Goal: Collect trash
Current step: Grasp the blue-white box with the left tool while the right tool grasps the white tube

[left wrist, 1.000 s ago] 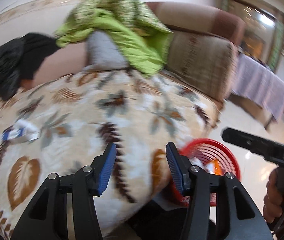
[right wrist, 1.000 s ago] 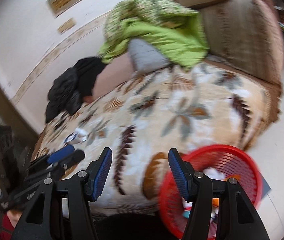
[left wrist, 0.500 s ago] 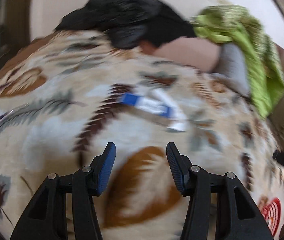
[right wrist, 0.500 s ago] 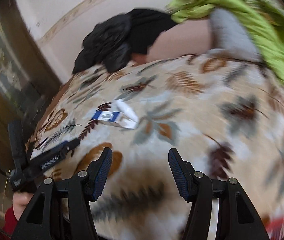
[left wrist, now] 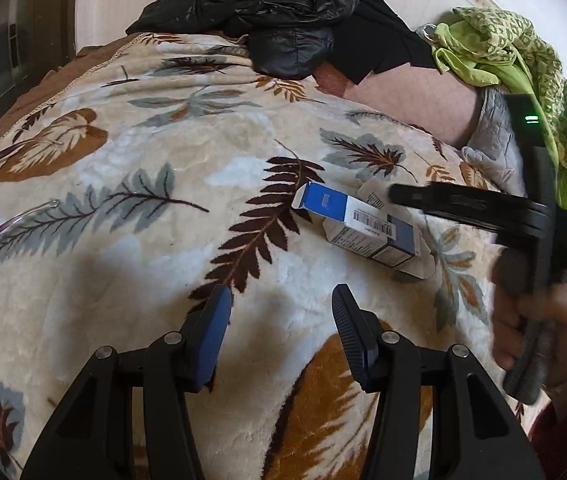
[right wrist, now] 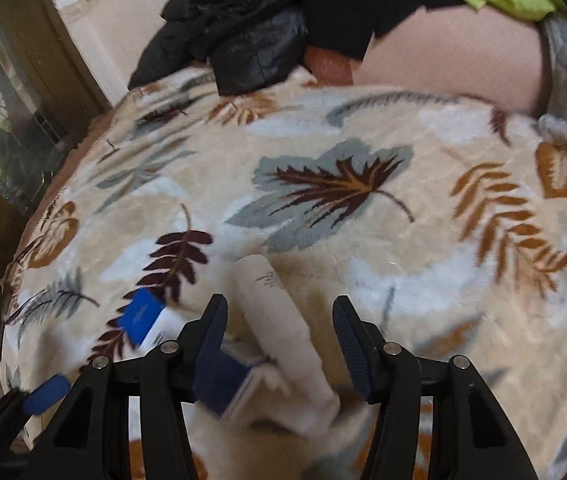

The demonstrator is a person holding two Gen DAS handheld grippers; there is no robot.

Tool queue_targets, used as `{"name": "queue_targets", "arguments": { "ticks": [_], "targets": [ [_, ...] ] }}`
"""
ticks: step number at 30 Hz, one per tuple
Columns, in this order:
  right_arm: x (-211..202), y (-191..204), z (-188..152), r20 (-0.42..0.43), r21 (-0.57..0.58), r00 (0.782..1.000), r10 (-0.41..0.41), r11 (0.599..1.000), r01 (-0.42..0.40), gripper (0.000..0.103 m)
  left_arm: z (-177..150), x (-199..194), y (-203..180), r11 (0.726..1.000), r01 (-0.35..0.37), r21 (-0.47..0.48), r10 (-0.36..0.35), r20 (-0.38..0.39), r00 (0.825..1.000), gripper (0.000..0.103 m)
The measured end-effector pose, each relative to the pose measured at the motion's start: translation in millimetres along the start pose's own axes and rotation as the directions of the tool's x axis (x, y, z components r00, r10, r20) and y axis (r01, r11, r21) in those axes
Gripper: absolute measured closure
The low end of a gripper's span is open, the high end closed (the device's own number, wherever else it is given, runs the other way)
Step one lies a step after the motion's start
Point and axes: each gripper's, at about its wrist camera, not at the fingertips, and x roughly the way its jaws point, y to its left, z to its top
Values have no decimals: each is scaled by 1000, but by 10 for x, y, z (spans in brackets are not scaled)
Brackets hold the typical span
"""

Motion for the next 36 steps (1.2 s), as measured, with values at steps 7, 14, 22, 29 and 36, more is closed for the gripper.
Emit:
{"name": "queue_targets", "arguments": {
  "ticks": [7, 14, 22, 29, 36],
  "targets": [
    [72, -52, -225, -22, 52, 1000, 11, 999, -9, 69, 27, -23, 124, 997, 42, -62, -43, -3, 999, 52],
    [-204, 176, -815, -49, 183, 982, 183, 968, -171, 69, 33, -78, 202, 990, 73, -118, -73, 10, 997, 52],
    [-861, 251, -1185, 66, 188, 988, 143, 970, -153, 70, -27, 9, 135, 983, 124, -132, -130, -36, 991, 52],
    [-1124, 133, -1375, 134, 241, 989, 66, 966, -97, 70, -69, 201, -144, 990, 113, -86, -119, -74, 990, 52],
    [-1201, 128, -1432, 151, 221, 988, 13, 974, -47, 70, -112, 332, -219, 998, 28, -65, -34, -87, 996, 64]
  ]
}}
